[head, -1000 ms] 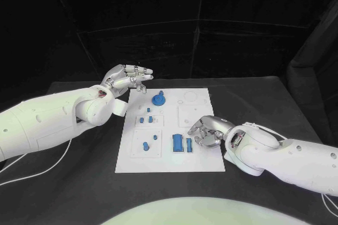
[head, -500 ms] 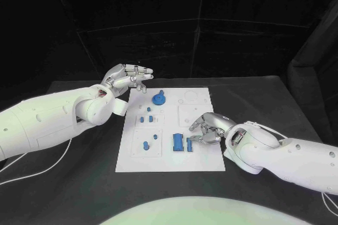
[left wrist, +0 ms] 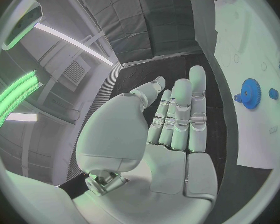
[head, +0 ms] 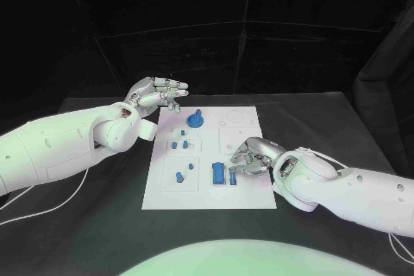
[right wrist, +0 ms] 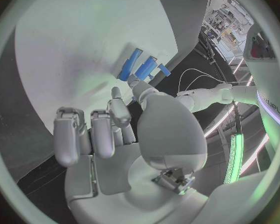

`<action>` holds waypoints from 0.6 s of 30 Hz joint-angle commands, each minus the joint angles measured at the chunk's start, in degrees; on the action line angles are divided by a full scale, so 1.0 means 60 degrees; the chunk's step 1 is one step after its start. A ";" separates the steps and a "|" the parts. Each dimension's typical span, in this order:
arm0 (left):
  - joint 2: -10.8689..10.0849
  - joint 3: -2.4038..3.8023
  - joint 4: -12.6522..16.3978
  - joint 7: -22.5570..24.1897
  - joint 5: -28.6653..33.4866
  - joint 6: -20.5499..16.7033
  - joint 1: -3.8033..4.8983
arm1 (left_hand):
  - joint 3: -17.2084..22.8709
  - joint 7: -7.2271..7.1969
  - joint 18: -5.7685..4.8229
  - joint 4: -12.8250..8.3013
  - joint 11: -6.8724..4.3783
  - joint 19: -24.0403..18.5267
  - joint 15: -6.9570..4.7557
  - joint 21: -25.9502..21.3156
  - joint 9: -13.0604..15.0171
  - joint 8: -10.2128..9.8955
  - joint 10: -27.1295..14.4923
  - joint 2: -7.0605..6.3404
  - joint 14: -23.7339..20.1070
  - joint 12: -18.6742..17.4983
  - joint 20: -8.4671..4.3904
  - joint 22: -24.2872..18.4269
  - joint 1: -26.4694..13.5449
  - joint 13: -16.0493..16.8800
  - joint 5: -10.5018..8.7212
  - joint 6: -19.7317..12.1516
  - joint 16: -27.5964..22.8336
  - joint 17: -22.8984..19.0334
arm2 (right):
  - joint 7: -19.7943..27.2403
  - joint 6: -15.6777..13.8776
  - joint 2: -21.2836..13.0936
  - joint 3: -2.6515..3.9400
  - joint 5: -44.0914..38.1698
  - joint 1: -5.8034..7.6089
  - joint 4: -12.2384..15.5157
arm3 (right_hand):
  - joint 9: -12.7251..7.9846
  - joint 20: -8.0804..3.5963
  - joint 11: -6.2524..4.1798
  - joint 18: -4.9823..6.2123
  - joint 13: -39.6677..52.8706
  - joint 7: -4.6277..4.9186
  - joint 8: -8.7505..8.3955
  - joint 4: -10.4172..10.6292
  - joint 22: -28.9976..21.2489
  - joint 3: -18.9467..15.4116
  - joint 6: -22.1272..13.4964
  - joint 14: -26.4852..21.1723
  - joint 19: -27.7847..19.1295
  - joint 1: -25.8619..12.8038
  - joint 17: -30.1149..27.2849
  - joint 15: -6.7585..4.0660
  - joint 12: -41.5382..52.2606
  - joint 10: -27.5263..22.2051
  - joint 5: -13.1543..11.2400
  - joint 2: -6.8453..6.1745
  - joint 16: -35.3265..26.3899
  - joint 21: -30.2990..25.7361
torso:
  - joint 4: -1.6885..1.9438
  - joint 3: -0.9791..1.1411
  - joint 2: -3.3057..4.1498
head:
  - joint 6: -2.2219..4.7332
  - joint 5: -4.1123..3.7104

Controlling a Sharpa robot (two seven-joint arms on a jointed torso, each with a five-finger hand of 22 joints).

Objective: Assemble the parts on the task board

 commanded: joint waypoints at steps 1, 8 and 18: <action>0.0001 0.0008 0.0012 0.0024 0.0029 0.0086 0.0015 | -0.0006 0.0003 0.0138 -0.0050 -0.0022 -0.0013 -0.0001 -0.0036 -0.0001 0.0045 -0.0057 -0.0014 -0.0078 0.0040 0.0044 -0.0015 0.0086 -0.0009 0.0045 -0.0035 0.0058 -0.0015 | -0.0372 0.0097 0.0048 0.0002 -0.0271 0.0008 -0.0059 | 0.0012 -0.0085 -0.0066 -0.0136 0.0013 -0.0021 0.0040 -0.0013 0.1288 -0.0105 0.0112 0.0601 0.0316 0.0043 0.0401 -0.0073 0.0043 0.0006 -0.0041 0.0097 0.0034 -0.0026 | -0.0003 0.0001 0.0000 | -0.0023 0.0001; 0.0002 0.0008 0.0010 0.0018 0.0029 0.0097 0.0015 | -0.0006 0.0003 0.0138 -0.0050 -0.0022 -0.0013 -0.0001 -0.0036 -0.0001 0.0045 -0.0057 -0.0014 -0.0078 0.0040 0.0044 -0.0015 0.0086 -0.0009 0.0045 -0.0035 0.0058 -0.0015 | -0.0457 0.0245 0.0141 0.0002 -0.0580 0.0005 -0.0229 | 0.0006 -0.0139 -0.0115 -0.0141 0.0017 -0.0065 0.0075 -0.0282 0.1306 -0.0379 0.0231 0.0606 0.0328 0.0455 0.0431 -0.0121 0.0057 0.0027 -0.0045 0.0060 0.0042 -0.0020 | 0.0000 -0.0001 -0.0008 | -0.0063 0.0013; 0.0007 0.0008 0.0000 0.0011 0.0029 0.0105 0.0015 | -0.0006 0.0003 0.0138 -0.0050 -0.0022 -0.0013 -0.0001 -0.0036 -0.0001 0.0045 -0.0057 -0.0014 -0.0078 0.0040 0.0044 -0.0015 0.0086 -0.0009 0.0045 -0.0035 0.0058 -0.0015 | -0.0153 0.0052 0.0265 0.0001 -0.0652 -0.0011 -0.0355 | -0.0004 -0.0166 -0.0141 -0.0148 0.0052 -0.0104 0.0091 -0.0224 0.1330 -0.1038 0.0327 0.0614 0.0343 0.0396 0.0480 -0.0144 0.0118 0.0093 -0.0045 0.0098 0.0060 -0.0012 | -0.0008 -0.0004 -0.0015 | -0.0073 0.0037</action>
